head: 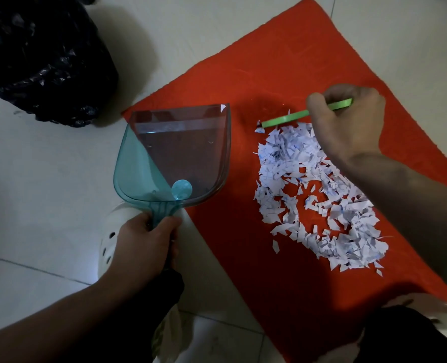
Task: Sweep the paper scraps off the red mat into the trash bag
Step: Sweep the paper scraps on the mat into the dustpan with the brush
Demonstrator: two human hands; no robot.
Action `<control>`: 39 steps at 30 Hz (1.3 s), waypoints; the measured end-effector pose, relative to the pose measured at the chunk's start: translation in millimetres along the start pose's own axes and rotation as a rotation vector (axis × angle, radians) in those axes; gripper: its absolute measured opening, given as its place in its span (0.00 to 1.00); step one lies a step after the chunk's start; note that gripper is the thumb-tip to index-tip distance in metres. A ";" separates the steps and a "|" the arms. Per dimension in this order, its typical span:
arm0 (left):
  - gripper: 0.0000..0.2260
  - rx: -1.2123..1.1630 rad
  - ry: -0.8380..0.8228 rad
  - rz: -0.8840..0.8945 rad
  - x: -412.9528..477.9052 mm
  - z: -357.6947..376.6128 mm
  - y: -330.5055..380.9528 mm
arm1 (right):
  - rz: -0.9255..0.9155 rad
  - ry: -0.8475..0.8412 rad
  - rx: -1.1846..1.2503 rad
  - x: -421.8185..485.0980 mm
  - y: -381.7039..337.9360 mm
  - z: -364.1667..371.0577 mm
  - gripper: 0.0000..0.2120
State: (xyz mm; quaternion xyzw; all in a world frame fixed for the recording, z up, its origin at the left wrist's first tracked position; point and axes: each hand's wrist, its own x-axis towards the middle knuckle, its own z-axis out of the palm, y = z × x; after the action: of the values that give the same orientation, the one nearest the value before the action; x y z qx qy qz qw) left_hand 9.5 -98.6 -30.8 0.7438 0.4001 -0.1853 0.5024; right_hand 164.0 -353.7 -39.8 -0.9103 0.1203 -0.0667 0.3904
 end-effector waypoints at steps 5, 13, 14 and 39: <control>0.10 -0.002 0.007 -0.010 0.6 1.5 -0.4 | -0.029 -0.059 -0.040 6.0 -9.9 15.8 0.15; 0.10 0.006 -0.001 -0.016 0.0 1.7 0.3 | -0.053 -0.203 -0.198 4.7 -0.1 14.8 0.22; 0.09 0.001 0.000 -0.017 0.1 1.1 0.4 | -0.047 -0.180 -0.200 3.6 -1.3 10.2 0.21; 0.10 0.049 -0.023 -0.005 -2.5 2.2 3.8 | 0.014 -0.137 -0.162 -11.0 13.9 -9.9 0.17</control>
State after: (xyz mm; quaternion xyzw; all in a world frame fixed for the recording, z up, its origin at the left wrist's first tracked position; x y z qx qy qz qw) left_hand 11.2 -102.3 -27.7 0.7529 0.3915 -0.2047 0.4879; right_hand 149.0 -366.8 -43.4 -0.9405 0.1048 0.0085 0.3232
